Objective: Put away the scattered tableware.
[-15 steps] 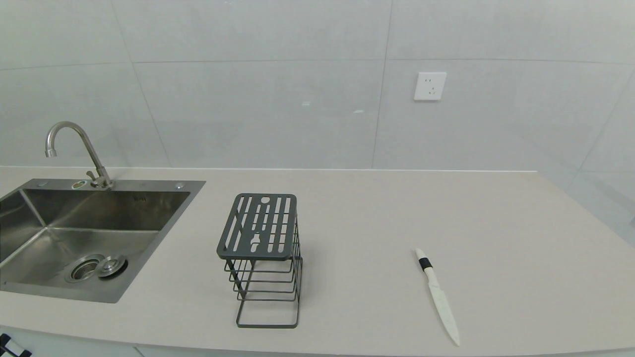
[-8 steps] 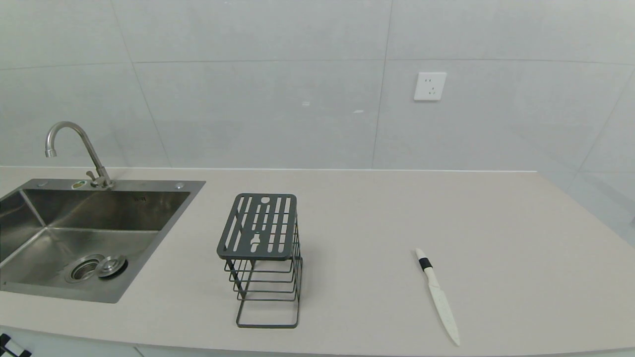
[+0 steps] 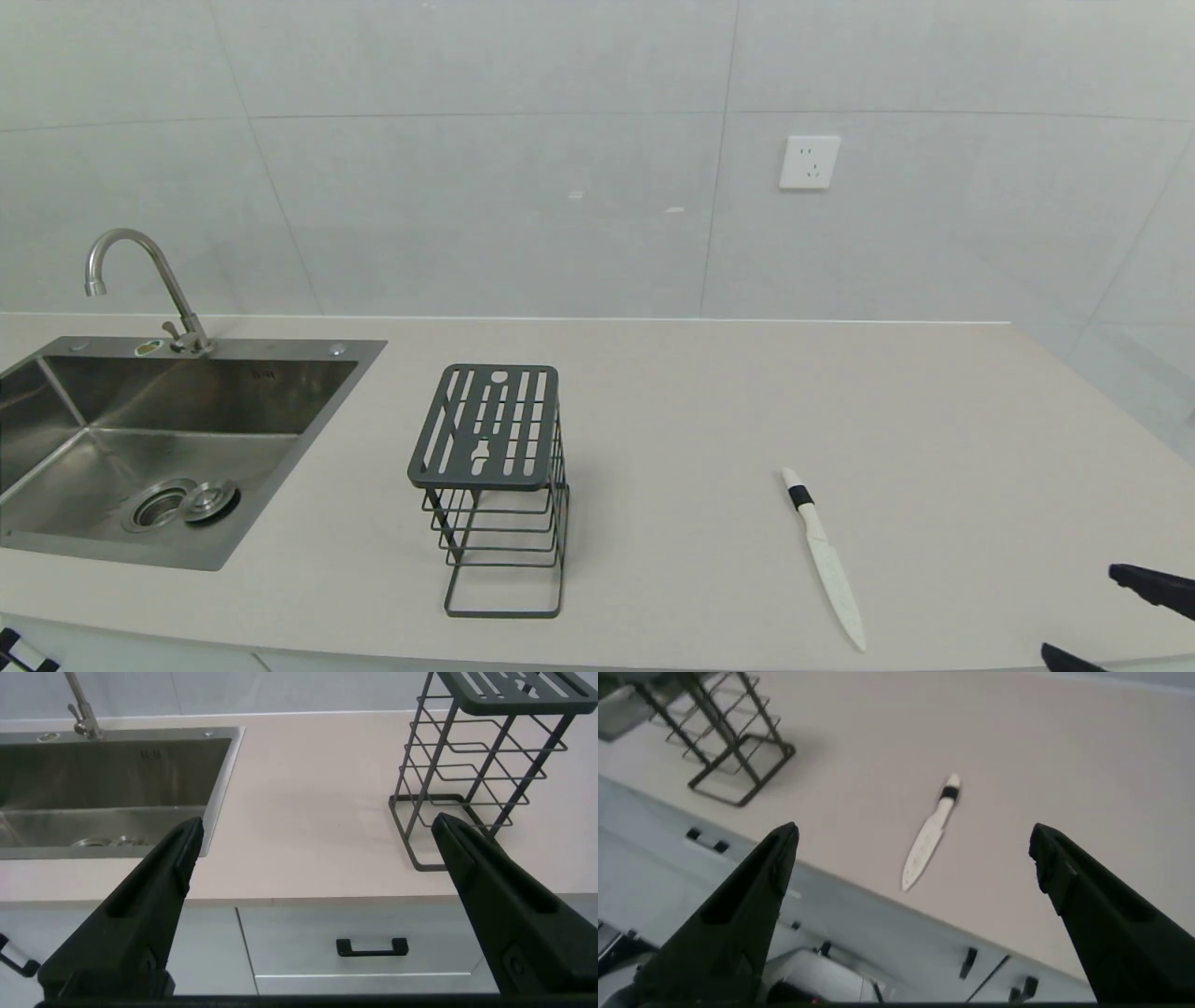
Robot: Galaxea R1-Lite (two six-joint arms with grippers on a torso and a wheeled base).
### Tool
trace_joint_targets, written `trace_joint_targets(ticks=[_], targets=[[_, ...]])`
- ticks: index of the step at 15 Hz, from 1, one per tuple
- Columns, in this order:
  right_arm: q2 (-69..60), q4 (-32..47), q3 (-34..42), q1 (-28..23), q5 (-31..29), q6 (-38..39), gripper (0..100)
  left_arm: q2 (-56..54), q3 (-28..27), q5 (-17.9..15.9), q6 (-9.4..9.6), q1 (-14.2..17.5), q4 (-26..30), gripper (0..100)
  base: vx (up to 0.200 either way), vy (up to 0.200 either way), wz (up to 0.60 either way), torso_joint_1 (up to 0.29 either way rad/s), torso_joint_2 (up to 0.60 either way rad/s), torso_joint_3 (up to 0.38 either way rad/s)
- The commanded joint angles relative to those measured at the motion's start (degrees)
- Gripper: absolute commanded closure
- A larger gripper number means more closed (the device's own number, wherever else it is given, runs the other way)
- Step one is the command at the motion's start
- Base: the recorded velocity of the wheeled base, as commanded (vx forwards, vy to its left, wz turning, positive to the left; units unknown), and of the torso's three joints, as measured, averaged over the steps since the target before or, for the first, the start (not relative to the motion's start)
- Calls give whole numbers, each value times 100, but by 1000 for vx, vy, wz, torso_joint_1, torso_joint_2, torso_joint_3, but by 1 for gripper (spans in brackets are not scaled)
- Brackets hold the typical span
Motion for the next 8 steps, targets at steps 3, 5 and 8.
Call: trace_joint_targets(ticks=[3,5,8], targets=[[1807,49,-855,728,-482,-1,0,-2,0,1,8,1,-4,0,0,0,0,0,0,0],[2554,145,-1329,1079,-868,7,0,-2,0,1,8,1,-4,0,0,0,0,0,0,0],[3064,163,-1364,1132,-1115,7,0,-2,0,1,17,1,-4,0,0,0,0,0,0,0]])
